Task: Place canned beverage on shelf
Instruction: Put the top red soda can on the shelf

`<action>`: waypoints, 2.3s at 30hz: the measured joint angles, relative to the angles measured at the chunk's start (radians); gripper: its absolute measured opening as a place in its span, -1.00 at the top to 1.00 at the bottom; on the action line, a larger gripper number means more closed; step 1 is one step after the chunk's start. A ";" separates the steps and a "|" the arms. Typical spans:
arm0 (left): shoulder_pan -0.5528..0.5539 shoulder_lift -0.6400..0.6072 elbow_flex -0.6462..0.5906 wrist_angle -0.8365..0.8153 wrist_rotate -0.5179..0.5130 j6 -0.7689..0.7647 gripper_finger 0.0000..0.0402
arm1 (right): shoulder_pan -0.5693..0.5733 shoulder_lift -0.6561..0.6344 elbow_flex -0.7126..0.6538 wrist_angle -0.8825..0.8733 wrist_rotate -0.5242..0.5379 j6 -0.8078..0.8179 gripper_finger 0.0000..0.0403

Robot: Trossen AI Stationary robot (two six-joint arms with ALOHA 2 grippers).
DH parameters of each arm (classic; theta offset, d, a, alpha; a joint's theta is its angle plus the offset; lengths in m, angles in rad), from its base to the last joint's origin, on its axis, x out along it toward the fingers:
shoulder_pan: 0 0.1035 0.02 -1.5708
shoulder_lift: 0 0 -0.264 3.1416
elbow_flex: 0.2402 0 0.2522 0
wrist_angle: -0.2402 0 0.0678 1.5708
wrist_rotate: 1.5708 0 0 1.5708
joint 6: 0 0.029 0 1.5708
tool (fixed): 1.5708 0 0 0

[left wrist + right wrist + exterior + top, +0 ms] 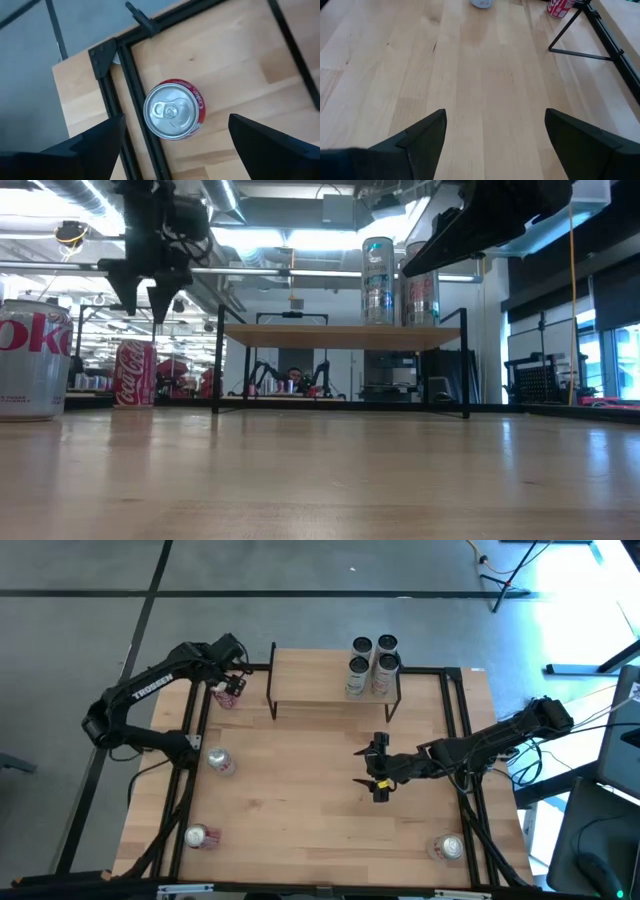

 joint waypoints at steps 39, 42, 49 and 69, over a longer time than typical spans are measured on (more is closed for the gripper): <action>0.105 0.189 -0.147 0.188 0.212 0.149 -0.49 | 0.000 0.000 0.000 0.003 0.000 -0.006 -0.60; 0.078 0.182 -0.148 0.187 0.207 0.163 -0.42 | 0.000 0.000 0.000 0.003 0.000 -0.007 -0.60; -0.032 0.103 -0.151 0.122 0.236 0.136 -0.38 | 0.000 0.000 0.000 0.003 0.000 -0.022 -0.60; -0.679 -0.037 -0.095 0.072 0.290 -0.150 -0.37 | 0.000 0.000 0.000 0.007 0.000 -0.022 -0.60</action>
